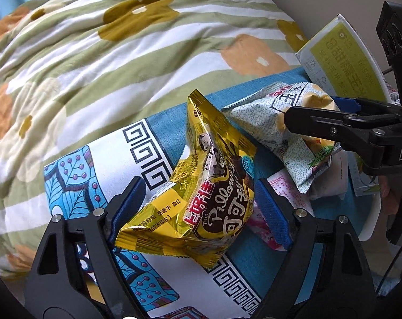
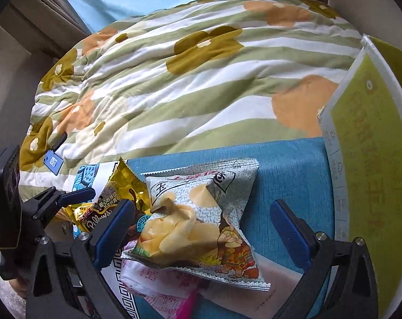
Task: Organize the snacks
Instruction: 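Grasp the gold Pillow snack bag with the left gripper while the right grasps the white-blue chip bag, then carry both bags into the box and open both grippers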
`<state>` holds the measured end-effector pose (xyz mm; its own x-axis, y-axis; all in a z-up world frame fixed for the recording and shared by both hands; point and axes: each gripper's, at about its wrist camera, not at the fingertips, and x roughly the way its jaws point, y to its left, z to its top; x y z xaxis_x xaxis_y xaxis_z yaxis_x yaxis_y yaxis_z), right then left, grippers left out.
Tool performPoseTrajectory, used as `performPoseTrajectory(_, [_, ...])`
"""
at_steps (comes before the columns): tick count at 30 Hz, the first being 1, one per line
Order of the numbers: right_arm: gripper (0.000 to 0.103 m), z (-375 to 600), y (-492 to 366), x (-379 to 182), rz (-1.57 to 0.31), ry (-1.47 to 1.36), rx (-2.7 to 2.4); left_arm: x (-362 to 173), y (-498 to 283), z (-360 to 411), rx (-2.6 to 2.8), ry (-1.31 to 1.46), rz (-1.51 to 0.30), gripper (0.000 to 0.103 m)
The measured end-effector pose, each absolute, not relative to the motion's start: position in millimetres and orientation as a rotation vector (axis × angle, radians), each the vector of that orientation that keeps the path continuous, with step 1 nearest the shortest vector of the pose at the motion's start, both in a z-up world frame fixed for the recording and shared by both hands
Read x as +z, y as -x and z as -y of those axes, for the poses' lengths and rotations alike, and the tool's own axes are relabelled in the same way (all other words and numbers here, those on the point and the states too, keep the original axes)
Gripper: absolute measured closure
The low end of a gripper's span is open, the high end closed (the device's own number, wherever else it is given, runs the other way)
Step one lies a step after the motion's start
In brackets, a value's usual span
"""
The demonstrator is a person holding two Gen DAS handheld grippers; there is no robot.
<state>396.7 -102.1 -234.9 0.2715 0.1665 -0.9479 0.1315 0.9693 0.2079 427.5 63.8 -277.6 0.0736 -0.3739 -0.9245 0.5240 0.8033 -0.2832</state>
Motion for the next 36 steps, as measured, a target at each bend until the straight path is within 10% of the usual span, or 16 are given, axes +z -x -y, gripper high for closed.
performPoseTrajectory(13, [0.018,94.4,-403.3,-254.1,-1.366,-0.250,0.054,-272.4,-424.4,-84.9,-0.672,-0.027,-1.296,0.054])
performPoseTrajectory(36, [0.032,83.0,-391.2,-252.8,-1.350,-0.218,0.098,-256.7,-404.0,-127.9,-0.533,0.015,-1.215,0.061])
